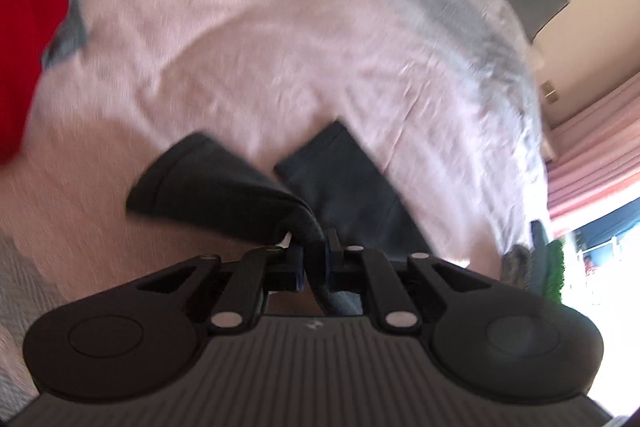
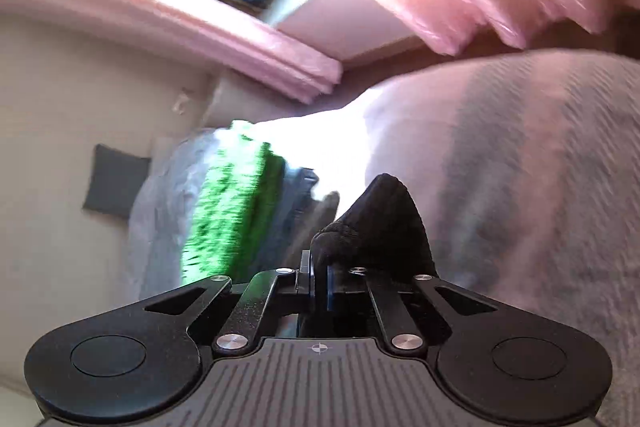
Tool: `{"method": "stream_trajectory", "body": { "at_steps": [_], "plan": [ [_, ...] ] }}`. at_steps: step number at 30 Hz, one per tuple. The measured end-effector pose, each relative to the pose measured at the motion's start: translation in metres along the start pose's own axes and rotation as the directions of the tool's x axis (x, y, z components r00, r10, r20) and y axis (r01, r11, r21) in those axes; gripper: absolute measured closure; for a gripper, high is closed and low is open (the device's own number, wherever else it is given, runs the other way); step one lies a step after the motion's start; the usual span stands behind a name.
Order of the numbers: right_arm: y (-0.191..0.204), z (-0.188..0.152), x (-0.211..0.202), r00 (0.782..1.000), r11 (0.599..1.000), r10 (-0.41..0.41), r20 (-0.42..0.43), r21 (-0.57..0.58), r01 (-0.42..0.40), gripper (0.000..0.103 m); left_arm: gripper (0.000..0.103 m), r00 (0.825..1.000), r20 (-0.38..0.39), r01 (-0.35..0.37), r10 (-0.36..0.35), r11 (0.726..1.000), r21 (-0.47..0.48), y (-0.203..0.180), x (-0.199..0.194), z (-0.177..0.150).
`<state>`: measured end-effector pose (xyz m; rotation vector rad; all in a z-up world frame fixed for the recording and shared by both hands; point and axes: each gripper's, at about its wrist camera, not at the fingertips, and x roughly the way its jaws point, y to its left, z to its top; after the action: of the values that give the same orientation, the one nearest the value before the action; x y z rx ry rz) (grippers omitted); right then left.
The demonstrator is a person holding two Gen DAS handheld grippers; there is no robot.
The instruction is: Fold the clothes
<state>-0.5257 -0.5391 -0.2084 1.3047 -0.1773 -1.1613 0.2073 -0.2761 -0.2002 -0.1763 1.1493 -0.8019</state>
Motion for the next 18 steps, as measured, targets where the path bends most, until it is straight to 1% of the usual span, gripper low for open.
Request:
{"method": "stream_trajectory", "body": {
  "at_steps": [2,3,5,7,8,9,10,11,12,13,14,15,16,17,18],
  "plan": [
    [0.058,0.007,-0.008,0.994,0.987,0.104,0.029,-0.125,-0.1,0.099,0.097,0.997,0.076,0.033,-0.032,0.999,-0.005,-0.009,-0.03,0.017],
    [0.085,0.009,-0.014,0.986,0.971,0.161,0.04,-0.186,-0.151,0.099,0.097,0.992,0.115,0.052,-0.05,0.999,-0.006,-0.013,-0.046,0.024],
    [0.129,0.011,-0.036,0.962,0.929,0.268,0.06,-0.281,-0.241,0.099,0.097,0.978,0.188,0.087,-0.086,0.996,0.001,-0.019,-0.08,0.034],
    [0.152,0.012,-0.063,0.936,0.892,0.348,0.063,-0.329,-0.309,0.099,0.097,0.965,0.237,0.106,-0.109,0.994,0.022,-0.018,-0.114,0.034],
    [0.155,0.011,-0.078,0.929,0.879,0.367,0.059,-0.348,-0.325,0.099,0.097,0.962,0.247,0.107,-0.113,0.994,0.037,-0.015,-0.129,0.029],
    [0.152,0.007,-0.093,0.931,0.874,0.362,0.055,-0.368,-0.318,0.099,0.097,0.962,0.248,0.1,-0.111,0.993,0.055,-0.011,-0.142,0.022],
    [0.144,0.001,-0.106,0.94,0.875,0.338,0.051,-0.385,-0.294,0.099,0.097,0.964,0.246,0.084,-0.101,0.993,0.078,-0.005,-0.154,0.012],
    [0.134,-0.005,-0.118,0.954,0.881,0.298,0.04,-0.396,-0.259,0.099,0.096,0.969,0.236,0.052,-0.075,0.993,0.103,0.002,-0.162,-0.002],
    [0.119,-0.014,-0.126,0.975,0.899,0.222,0.017,-0.391,-0.198,0.099,0.095,0.976,0.214,0.011,-0.036,0.993,0.117,0.01,-0.165,-0.017],
    [0.096,-0.025,-0.129,0.991,0.923,0.129,-0.016,-0.364,-0.126,0.099,0.094,0.984,0.177,-0.035,0.013,0.992,0.121,0.022,-0.163,-0.032],
    [0.068,-0.035,-0.131,0.997,0.945,0.039,-0.06,-0.322,-0.057,0.099,0.091,0.989,0.128,-0.091,0.076,0.988,0.12,0.035,-0.155,-0.049],
    [0.037,-0.046,-0.131,0.991,0.961,-0.059,-0.117,-0.275,0.024,0.095,0.089,0.986,0.074,-0.154,0.146,0.981,0.114,0.049,-0.145,-0.065],
    [0.003,-0.057,-0.129,0.968,0.968,-0.174,-0.181,-0.214,0.133,0.069,0.089,0.977,0.018,-0.215,0.214,0.971,0.105,0.062,-0.134,-0.08],
    [-0.029,-0.065,-0.13,0.937,0.958,-0.274,-0.215,-0.149,0.246,0.054,0.089,0.962,-0.03,-0.268,0.272,0.959,0.095,0.075,-0.124,-0.094],
    [-0.057,-0.072,-0.133,0.912,0.938,-0.346,-0.222,-0.085,0.335,0.044,0.089,0.947,-0.064,-0.31,0.315,0.947,0.079,0.087,-0.116,-0.105]
  ]
}}
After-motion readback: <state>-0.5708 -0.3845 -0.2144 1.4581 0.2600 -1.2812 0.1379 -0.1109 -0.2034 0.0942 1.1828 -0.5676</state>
